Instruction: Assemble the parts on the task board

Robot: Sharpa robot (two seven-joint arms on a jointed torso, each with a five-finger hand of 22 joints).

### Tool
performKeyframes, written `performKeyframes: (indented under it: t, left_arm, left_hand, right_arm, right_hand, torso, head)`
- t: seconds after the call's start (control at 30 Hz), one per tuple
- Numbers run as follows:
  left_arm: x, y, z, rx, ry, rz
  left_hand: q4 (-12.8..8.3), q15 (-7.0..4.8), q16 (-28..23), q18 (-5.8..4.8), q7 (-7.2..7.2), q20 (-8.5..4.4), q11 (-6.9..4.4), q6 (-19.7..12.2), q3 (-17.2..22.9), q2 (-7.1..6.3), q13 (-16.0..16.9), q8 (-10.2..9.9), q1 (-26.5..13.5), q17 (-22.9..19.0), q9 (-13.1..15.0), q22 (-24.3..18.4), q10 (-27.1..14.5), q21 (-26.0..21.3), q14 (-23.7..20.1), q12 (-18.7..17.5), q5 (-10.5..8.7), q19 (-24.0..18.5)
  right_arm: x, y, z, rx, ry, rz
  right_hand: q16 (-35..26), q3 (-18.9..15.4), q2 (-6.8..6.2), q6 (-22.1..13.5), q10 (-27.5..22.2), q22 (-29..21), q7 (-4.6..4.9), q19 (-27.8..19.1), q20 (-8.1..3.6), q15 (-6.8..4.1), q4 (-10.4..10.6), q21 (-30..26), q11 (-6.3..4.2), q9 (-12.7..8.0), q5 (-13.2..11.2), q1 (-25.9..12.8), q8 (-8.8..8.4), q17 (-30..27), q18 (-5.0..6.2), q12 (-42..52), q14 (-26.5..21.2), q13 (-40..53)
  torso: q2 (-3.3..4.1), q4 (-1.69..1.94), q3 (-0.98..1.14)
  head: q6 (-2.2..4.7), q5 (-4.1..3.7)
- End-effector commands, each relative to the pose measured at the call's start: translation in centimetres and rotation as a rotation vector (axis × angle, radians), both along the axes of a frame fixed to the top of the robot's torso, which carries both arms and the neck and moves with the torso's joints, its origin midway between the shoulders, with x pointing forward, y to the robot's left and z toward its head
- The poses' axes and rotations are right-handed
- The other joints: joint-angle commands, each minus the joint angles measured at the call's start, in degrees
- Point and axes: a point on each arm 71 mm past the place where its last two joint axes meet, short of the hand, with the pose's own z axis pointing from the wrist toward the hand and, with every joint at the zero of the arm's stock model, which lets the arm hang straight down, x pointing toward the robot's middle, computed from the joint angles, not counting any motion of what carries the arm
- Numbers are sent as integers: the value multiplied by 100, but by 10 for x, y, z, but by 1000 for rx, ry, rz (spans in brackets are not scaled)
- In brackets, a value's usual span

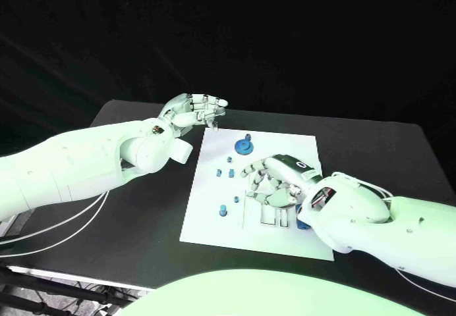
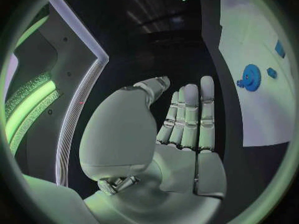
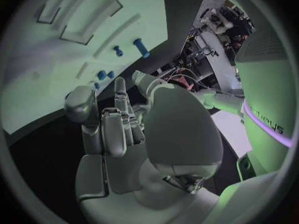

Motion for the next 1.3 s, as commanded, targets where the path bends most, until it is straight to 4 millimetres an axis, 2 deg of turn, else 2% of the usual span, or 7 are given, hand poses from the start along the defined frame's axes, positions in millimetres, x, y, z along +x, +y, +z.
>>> performKeyframes:
  t: [0.03,0.1,0.27,0.33,0.43,0.6,1.3]
  left_arm:
    - [-1,-1,1,-8,-9,-17]
    - [-1,0,1,-7,-9,-15]
    - [-1,2,0,-4,-8,-11]
    - [-1,2,0,-1,-7,-9]
    - [-1,1,0,-3,-10,-14]
    - [-2,-2,1,-13,-18,-39]
    - [-2,-2,1,-14,-21,-47]
  left_hand:
    - [5,35,38,82,48,37,-7,-33,-31,31,-5,32,6,-6,-7,-6,-39,-32,-20,22,-4,3]
    - [7,35,39,82,49,37,-7,-33,-35,29,-6,34,4,-7,-7,-7,-41,-33,-21,23,-5,3]
    - [7,35,39,82,49,37,-7,-33,-35,29,-6,34,4,-7,-7,-7,-41,-33,-21,23,-5,3]
    - [7,35,39,82,49,37,-7,-33,-35,29,-6,34,4,-7,-7,-7,-41,-33,-21,23,-5,3]
    - [12,36,39,81,50,38,-5,-35,-41,26,-7,37,0,-8,-7,-8,-43,-35,-23,24,-7,3]
    - [36,46,44,79,48,48,2,-64,-119,-37,-19,56,-34,-18,-11,-26,-85,-65,-42,26,-3,-5]
    - [52,50,48,79,50,51,5,-74,-144,-41,-22,65,-47,-21,-12,-34,-99,-77,-47,30,2,-7]
  right_arm:
    - [8,-25,6,109,164,-115]
    - [12,-44,8,116,211,-170]
    - [13,-79,7,103,296,-255]
    - [11,-91,4,79,332,-281]
    - [8,-105,-1,45,363,-314]
    - [0,-126,-9,-54,376,-375]
    - [-13,-126,-36,-223,410,-425]
  right_hand:
    - [-26,-107,-19,111,48,-15,36,-29,24,-1,26,-43,33,32,8,3,94,3,9,98,207,79]
    - [-20,-263,-34,353,58,-13,74,-25,48,28,125,-53,62,97,-6,-141,262,8,7,208,210,170]
    - [30,-644,9,528,302,52,-91,29,-34,-101,224,44,-109,243,-2,-180,615,88,3,1066,232,791]
    - [77,-1014,138,391,-262,180,-110,112,-91,-166,436,234,-179,407,14,-189,988,153,-47,2681,262,2176]
    - [221,-1348,257,238,-31,279,-157,161,-103,-150,753,365,-150,500,10,-208,1271,436,-66,4821,316,4419]
    - [463,-1787,388,157,513,545,-166,347,-90,-144,834,908,-150,534,12,-280,1530,972,-154,6101,418,5925]
    - [647,-2883,729,336,1049,853,-234,506,-118,-178,857,1478,-208,522,33,-443,1675,1417,-247,6905,492,7029]
  torso:
    - [-17,-20,-10]
    - [-31,-37,-16]
    - [-49,-77,-11]
    - [-60,-93,-11]
    - [-66,-101,-15]
    - [-73,-101,-19]
    - [-60,-95,-5]
  head:
    - [1,-139]
    - [1,-191]
    - [18,-326]
    - [15,-393]
    - [43,-507]
    - [86,-605]
    - [50,-632]
